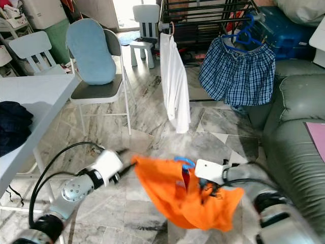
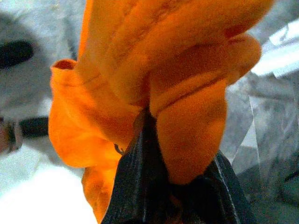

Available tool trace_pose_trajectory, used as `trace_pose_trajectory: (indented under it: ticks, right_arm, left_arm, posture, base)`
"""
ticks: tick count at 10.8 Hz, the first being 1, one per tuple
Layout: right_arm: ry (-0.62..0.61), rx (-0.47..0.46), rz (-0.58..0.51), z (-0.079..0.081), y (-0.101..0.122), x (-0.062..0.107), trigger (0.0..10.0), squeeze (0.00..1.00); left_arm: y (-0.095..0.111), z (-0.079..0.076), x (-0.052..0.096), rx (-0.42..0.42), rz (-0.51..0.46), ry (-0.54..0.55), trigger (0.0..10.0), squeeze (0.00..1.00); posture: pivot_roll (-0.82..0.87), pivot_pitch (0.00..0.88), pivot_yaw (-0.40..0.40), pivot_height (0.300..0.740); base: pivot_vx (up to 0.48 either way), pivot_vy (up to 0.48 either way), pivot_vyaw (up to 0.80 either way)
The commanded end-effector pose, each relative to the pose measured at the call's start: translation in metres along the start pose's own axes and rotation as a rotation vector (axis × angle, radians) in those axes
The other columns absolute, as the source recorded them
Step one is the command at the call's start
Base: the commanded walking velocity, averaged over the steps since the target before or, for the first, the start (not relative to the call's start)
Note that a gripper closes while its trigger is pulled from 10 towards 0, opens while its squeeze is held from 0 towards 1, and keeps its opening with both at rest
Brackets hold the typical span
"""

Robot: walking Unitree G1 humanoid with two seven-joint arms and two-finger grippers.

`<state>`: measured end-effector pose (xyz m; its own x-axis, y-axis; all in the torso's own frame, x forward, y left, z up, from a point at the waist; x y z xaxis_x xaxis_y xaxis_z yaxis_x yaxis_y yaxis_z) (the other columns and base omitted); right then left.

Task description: Hang hanger

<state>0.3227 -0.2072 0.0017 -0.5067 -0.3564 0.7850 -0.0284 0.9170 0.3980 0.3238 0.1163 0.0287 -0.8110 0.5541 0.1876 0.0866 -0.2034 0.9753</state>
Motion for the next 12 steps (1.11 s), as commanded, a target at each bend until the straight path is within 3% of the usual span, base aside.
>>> trace_pose_trajectory:
  ticks: [1,2,3,4,5,6,7,9,10,11,12]
  right_arm:
    - [-0.054,-0.051,-0.009,-0.006,0.001,0.000,0.0,0.00]
    - [-0.177,-0.221,-0.013,-0.012,-0.001,-0.003,0.0,0.00]
    - [-0.241,-0.316,-0.016,-0.015,-0.002,-0.004,0.0,0.00]
    - [-0.303,-0.408,-0.009,-0.015,-0.003,-0.006,1.1,0.00]
    - [-0.358,-0.569,-0.013,-0.010,-0.003,-0.012,2.0,0.00]
    - [-0.392,-0.657,-0.008,-0.001,-0.002,-0.018,2.4,0.00]
    - [-0.463,-0.757,-0.008,0.005,-0.001,-0.022,0.0,0.00]
    - [-0.592,-1.011,0.026,0.016,-0.008,-0.023,0.0,0.00]
    - [-0.620,-1.065,0.044,0.023,-0.011,-0.023,1.1,0.00]
    - [-0.605,-1.111,0.058,0.034,-0.008,-0.027,10.0,0.00]
    - [-0.625,-1.084,0.143,0.042,-0.014,-0.027,10.0,0.00]
  left_arm:
    - [-0.012,0.013,0.008,0.054,0.039,0.083,10.0,1.00]
    - [-0.033,0.030,0.020,0.223,0.085,0.298,10.0,1.00]
    - [-0.043,0.037,0.027,0.257,0.111,0.397,10.0,1.00]
    - [-0.053,0.043,0.035,0.320,0.141,0.497,10.0,1.00]
    - [-0.056,0.045,0.037,0.369,0.139,0.539,10.0,1.00]
    - [-0.058,0.048,0.039,0.393,0.141,0.571,10.0,1.00]
    - [-0.059,0.048,0.040,0.420,0.140,0.581,10.0,1.00]
    - [-0.057,0.047,0.036,0.447,0.121,0.577,10.0,1.00]
    - [-0.057,0.045,0.035,0.455,0.120,0.578,10.0,1.00]
    - [-0.057,0.039,0.032,0.497,0.108,0.554,10.0,1.00]
    - [-0.054,0.034,0.029,0.544,0.071,0.523,10.0,0.00]
  posture:
    - [-0.16,0.000,0.114,0.740]
    - [-0.17,0.000,0.112,0.740]
    - [-0.17,0.000,0.111,0.740]
    - [-0.18,0.000,0.107,0.740]
    - [-0.18,0.000,0.107,0.740]
    - [-0.18,0.000,0.107,0.740]
    - [-0.19,0.000,0.098,0.740]
    - [-0.19,0.000,0.102,0.740]
    - [-0.20,0.000,0.106,0.740]
    - [-0.20,0.000,0.109,0.740]
    - [-0.22,0.000,0.126,0.740]
  base:
    - [0.000,0.000,0.00]
    - [0.000,0.000,0.00]
    - [0.000,0.000,0.00]
    - [0.000,0.000,0.00]
    - [0.000,0.000,0.00]
    - [0.000,0.000,0.00]
    - [0.000,0.000,0.00]
    - [0.000,0.000,0.00]
    - [0.000,0.000,0.00]
    - [0.000,0.000,0.00]
    - [0.000,0.000,0.00]
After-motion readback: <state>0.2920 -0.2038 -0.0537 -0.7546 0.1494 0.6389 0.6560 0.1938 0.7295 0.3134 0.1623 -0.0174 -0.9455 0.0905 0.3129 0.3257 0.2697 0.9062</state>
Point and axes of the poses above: a point about 5 cm out from each wrist's last joint towards the gripper, its own x axis pointing back from the gripper into the wrist, its own y axis along the axis of the wrist's last joint, z = x × y, the point moved 4 cm from there along -x, pointing out of the wrist towards the gripper, and after that the axes turned 10 degrees about x, right-handed, at the moved point
